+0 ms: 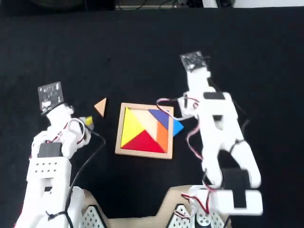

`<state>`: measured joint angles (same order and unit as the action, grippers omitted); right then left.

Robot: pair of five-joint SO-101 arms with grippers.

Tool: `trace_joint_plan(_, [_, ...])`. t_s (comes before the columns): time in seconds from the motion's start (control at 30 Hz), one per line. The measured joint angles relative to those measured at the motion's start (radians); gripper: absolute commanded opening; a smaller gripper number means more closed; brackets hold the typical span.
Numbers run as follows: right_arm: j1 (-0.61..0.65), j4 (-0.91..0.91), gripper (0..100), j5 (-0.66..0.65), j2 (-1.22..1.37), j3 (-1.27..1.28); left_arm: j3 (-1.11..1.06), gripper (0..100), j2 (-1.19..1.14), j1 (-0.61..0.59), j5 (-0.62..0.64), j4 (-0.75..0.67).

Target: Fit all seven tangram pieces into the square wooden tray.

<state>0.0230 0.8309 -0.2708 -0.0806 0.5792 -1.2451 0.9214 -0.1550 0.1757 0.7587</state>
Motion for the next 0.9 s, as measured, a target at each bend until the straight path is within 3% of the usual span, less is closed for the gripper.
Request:
trace_joint_plan(0.33, [0.034,0.170,1.1,0.072,0.390,-0.325,-0.094,18,0.015,-0.100,-0.003,-0.124])
trace_joint_plan(0.53, [0.038,0.176,1.1,0.072,0.413,-0.336,-0.101,15,0.015,-0.086,-0.003,-0.135])
trace_joint_plan(0.9, [0.167,0.176,1.1,0.081,0.423,-0.410,-0.101,15,0.015,-0.081,-0.003,-0.135])
